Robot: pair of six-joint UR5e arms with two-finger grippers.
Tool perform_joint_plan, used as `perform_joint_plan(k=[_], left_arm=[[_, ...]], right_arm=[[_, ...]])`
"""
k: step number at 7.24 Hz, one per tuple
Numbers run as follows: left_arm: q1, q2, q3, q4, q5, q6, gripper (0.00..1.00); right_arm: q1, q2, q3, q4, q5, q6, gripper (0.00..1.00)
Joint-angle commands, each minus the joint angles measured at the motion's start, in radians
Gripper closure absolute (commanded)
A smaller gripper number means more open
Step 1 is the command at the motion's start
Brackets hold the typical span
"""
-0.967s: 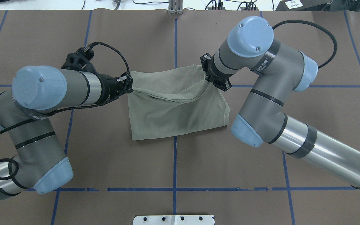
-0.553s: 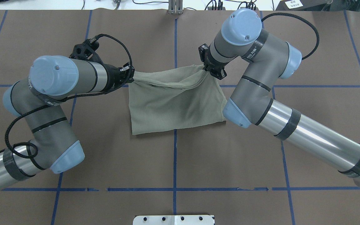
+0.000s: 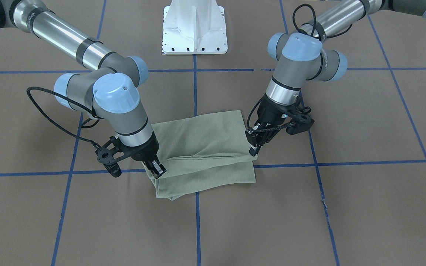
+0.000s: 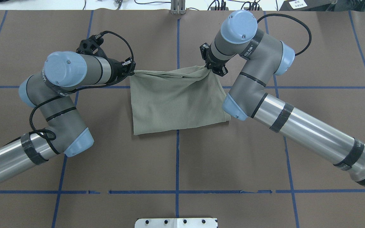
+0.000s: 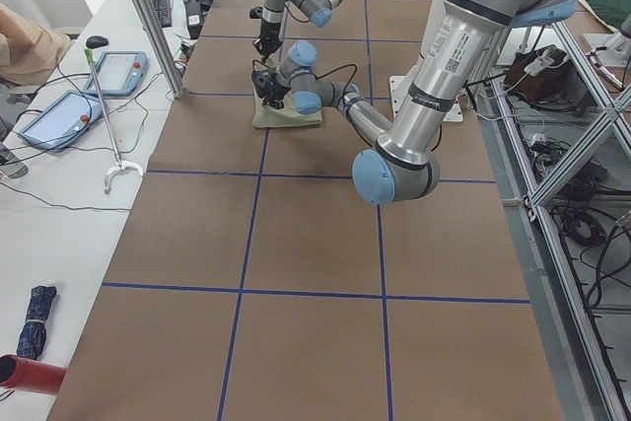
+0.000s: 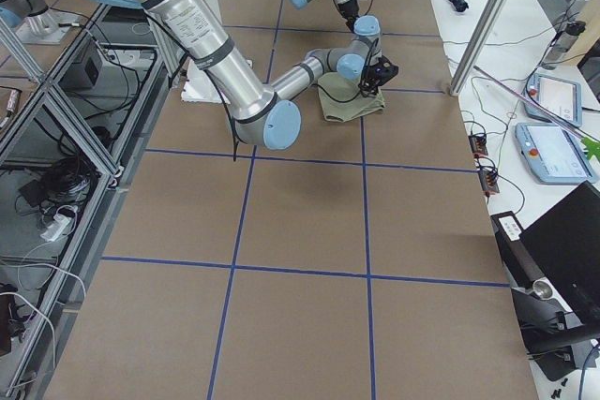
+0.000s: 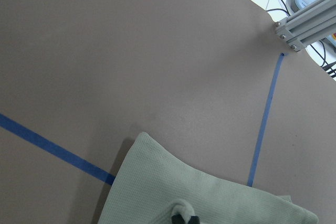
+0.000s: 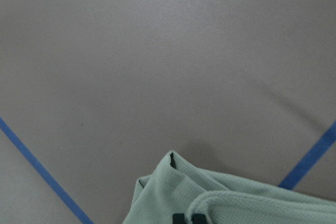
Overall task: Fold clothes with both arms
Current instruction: 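Release the folded edge with both grippers onto the shirt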
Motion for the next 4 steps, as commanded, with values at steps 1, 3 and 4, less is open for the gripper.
perform_joint_plan(k=[1,3,4], left_arm=[[-0.098,-0.045,0.182,-0.114,-0.002,0.187,0.54],[-0.105,-0.041,0.184,-0.131,-0.017,0.216,0.50],[-0.137,-0.030,0.181,-0.141,-0.104,0.232,0.50]], right_arm=[[0.053,0.070,-0.201,0.096,0.007,-0.300,0.00],[0.172,0.048,-0.210,0.096,0.137,-0.496,0.00],[0.208,0.026,-0.205,0.092,0.180,-0.547,0.00]])
